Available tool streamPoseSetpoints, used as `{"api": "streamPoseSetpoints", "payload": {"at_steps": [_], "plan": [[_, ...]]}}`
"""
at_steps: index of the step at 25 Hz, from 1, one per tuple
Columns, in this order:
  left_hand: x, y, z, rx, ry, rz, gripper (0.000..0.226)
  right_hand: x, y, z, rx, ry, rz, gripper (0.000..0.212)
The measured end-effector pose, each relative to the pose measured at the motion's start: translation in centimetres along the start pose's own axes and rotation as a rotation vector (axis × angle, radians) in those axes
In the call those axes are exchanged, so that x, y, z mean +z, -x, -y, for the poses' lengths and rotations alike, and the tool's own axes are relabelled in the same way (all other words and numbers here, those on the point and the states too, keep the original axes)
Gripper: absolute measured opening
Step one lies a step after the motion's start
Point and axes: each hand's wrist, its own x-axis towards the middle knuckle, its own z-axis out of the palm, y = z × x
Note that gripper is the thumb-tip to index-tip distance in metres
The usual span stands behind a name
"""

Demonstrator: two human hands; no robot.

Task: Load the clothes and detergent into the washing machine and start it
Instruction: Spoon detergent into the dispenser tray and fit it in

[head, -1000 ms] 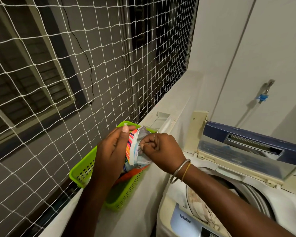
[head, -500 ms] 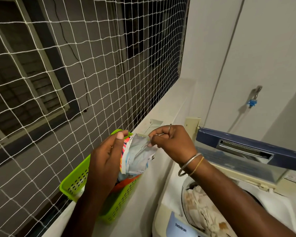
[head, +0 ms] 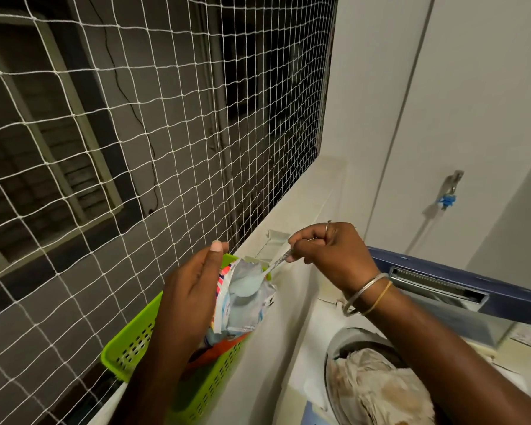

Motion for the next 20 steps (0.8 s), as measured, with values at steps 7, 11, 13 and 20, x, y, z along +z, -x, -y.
{"api": "streamPoseSetpoints", "payload": {"at_steps": [7,11,13,20], "plan": [[-0.2,-0.5,0.0,-0.032,-0.005,0.007,0.059,-1.1,-1.1,0.5,0.012,-0.043,-0.001,0.013],[-0.4,-0.7,0.0,-0.036,0.008,-0.013,0.05,-2.0,-2.6,0.8,-0.015,-0.07,-0.024,0.012],[-0.3,-0.7,0.0,-0.037,0.013,-0.037,0.049,-2.4,-3.6,0.8,-0.025,-0.079,-0.043,0.011],[-0.6,-0.4,0.0,-0.036,0.078,-0.053,0.044,-2.8,-9.6,-2.3,0.027,-0.075,-0.092,0.011]]}}
